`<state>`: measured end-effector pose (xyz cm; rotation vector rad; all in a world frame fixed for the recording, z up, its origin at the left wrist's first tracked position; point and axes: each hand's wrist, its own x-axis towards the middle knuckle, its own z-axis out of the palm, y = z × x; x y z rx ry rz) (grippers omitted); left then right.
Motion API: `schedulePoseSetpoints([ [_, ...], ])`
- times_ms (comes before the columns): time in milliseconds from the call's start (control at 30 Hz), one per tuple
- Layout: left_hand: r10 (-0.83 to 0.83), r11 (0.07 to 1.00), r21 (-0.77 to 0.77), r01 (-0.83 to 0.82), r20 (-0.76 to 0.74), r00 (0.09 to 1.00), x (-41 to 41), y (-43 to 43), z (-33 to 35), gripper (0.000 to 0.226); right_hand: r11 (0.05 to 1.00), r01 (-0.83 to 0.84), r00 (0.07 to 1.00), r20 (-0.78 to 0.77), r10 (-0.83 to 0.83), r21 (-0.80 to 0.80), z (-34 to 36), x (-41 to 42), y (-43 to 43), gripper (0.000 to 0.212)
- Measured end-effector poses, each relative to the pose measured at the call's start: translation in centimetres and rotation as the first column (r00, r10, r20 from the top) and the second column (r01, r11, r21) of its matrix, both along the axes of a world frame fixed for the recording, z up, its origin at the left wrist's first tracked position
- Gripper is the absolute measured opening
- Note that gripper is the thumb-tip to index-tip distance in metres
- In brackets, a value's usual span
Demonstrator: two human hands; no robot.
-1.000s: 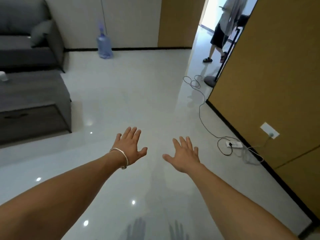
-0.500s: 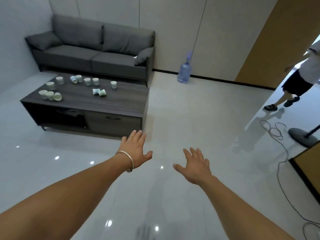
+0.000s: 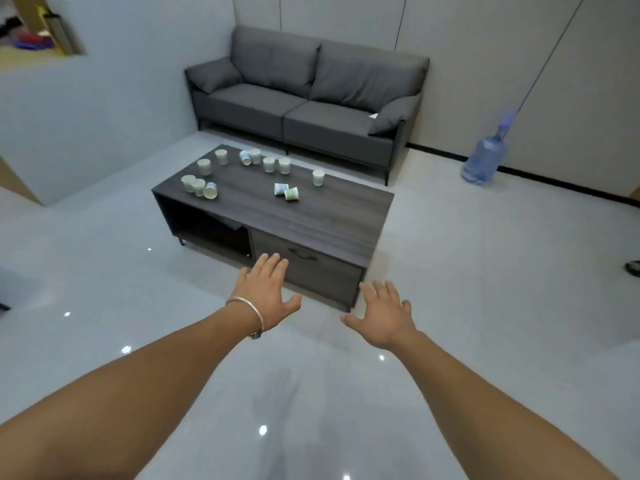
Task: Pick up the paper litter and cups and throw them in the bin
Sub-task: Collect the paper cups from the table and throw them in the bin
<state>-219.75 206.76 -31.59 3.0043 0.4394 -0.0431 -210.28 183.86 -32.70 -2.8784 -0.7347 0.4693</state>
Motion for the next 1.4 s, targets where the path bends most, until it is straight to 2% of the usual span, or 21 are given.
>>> schedulePoseSetpoints([
  [267, 0.132, 0.991, -0.026, -0.132, -0.024, 0.991, 6.3, 13.7, -2.5, 0.081, 0.991, -0.133, 0.991, -0.028, 0.132, -0.033, -1.5, 9.6, 15.4, 0.088],
  [567, 0.077, 0.996, -0.042, -0.08, -0.07, 0.995, 14.7, 29.8, -2.5, 0.082, 0.997, -0.069, 0.992, -0.108, 0.065, -0.037, -3.3, 17.1, 30.3, 0.086],
  [800, 0.024, 0.997, -0.068, -0.028, -0.069, 0.997, 24.5, 37.1, -4.5, 0.087, 0.998, -0.036, 0.986, -0.166, 0.026, -0.055, -4.8, 25.4, 37.0, 0.088],
  [1133, 0.024, 0.998, -0.052, -0.032, -0.149, 0.989, 38.7, 47.1, -4.8, 0.087, 0.997, -0.053, 0.971, -0.234, 0.039, -0.051, -7.7, 40.9, 47.5, 0.089],
  [1267, 0.015, 0.994, -0.106, -0.033, -0.168, 0.986, 43.2, 49.7, -5.9, 0.085, 0.998, -0.041, 0.967, -0.254, 0.027, -0.051, -8.3, 45.3, 49.7, 0.089],
  [1400, -0.032, 0.987, -0.16, -0.002, -0.214, 0.976, 47.6, 52.1, -8.8, 0.086, 0.992, -0.004, 0.954, -0.297, -0.034, -0.126, -10.2, 49.4, 51.3, 0.091],
])
